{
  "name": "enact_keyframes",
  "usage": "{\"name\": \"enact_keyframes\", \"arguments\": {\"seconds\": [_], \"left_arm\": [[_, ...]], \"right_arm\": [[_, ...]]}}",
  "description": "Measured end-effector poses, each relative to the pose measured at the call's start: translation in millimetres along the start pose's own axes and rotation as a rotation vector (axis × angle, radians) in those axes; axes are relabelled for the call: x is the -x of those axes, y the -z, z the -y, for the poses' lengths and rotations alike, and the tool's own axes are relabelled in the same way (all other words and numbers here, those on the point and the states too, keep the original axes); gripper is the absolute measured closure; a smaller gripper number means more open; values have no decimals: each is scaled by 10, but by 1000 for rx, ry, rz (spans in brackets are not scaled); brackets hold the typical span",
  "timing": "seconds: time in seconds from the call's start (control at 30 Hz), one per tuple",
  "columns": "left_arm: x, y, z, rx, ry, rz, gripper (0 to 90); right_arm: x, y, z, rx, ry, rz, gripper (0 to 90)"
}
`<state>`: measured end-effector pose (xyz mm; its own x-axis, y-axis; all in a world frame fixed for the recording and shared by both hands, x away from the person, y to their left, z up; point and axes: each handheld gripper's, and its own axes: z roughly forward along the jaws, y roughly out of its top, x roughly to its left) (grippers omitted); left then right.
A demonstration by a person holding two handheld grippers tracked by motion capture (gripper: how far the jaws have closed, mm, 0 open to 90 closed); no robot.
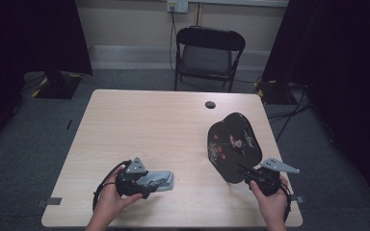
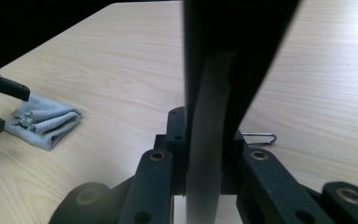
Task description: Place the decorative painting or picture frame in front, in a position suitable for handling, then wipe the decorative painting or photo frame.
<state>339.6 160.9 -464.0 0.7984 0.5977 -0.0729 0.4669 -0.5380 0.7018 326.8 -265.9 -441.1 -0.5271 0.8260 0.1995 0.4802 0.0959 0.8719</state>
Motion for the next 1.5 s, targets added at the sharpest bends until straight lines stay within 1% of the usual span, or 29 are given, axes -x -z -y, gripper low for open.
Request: {"name": "enact_keyframes", "arguments": {"seconds": [0.03,0.07,0.1,0.2,0.27,0.3,0.37,0.43,0.53,0.57,0.67,0.7,0.73,0.8,0.87,0.9,0.97,1.0,1.03,1.07,1.1,1.17,1.2,1.27,1.3,1.33,1.4,1.47,1.5], "left_arm": [[-3,-4,7,-8,0,0,308],[-3,-4,7,-8,0,0,310],[-4,-5,9,-14,-1,4,313],[-7,-8,15,-18,-2,2,314],[-6,-8,15,-11,4,1,315],[-8,-4,13,-9,4,0,315],[-16,6,12,-10,0,-1,316],[-22,9,16,-12,0,-5,315],[-42,6,16,-15,-1,1,317],[-43,3,15,-17,6,1,317],[-60,-5,24,-9,5,11,345],[-68,3,28,-24,-3,12,382],[-82,2,43,-33,-5,3,382],[-89,1,50,-33,-5,0,384],[-105,0,58,-46,-3,-1,394],[-111,-8,61,-61,-6,1,395],[-87,-33,57,-87,-8,21,415],[-60,-46,48,-92,-12,39,424],[-27,-58,40,-92,-6,60,435],[7,-70,29,-92,0,83,432],[46,-83,12,-100,-6,103,417],[112,-131,-14,-108,-31,126,405],[124,-146,-24,-109,-36,132,410],[108,-148,-41,-96,-55,108,418],[63,-126,-44,-61,-52,74,386],[63,-126,-44,-61,-52,74,380],[-1,-76,-36,-75,-43,63,393],[-50,-42,-10,-87,-47,31,398],[-66,-44,4,-100,-50,37,398]], "right_arm": [[-2,7,1,10,5,-3,764],[-2,7,1,10,5,-3,764],[-5,31,-13,20,18,-5,741],[-12,49,-25,23,34,4,714],[-7,55,-10,16,35,2,680],[-7,55,-10,16,35,2,680],[9,57,10,16,46,11,612],[14,61,11,18,50,10,593],[14,70,5,22,74,6,504],[14,70,5,22,74,6,504],[19,73,8,17,75,4,473],[24,76,8,20,79,8,468],[23,77,7,16,78,7,468],[21,77,8,17,78,8,466],[16,78,12,13,79,5,466],[12,81,16,10,85,11,465],[9,92,29,4,98,12,467],[12,99,38,6,85,3,468],[25,113,52,10,75,-3,470],[31,120,55,9,78,-4,471],[36,129,56,7,74,-6,471],[42,134,56,8,71,-6,471],[46,142,55,6,72,-3,471],[52,150,56,11,69,-2,471],[52,154,57,9,71,-2,472],[52,154,57,9,71,-2,472],[47,152,57,8,77,-5,472],[42,148,58,6,77,-7,472],[42,148,58,6,77,-7,472]]}}
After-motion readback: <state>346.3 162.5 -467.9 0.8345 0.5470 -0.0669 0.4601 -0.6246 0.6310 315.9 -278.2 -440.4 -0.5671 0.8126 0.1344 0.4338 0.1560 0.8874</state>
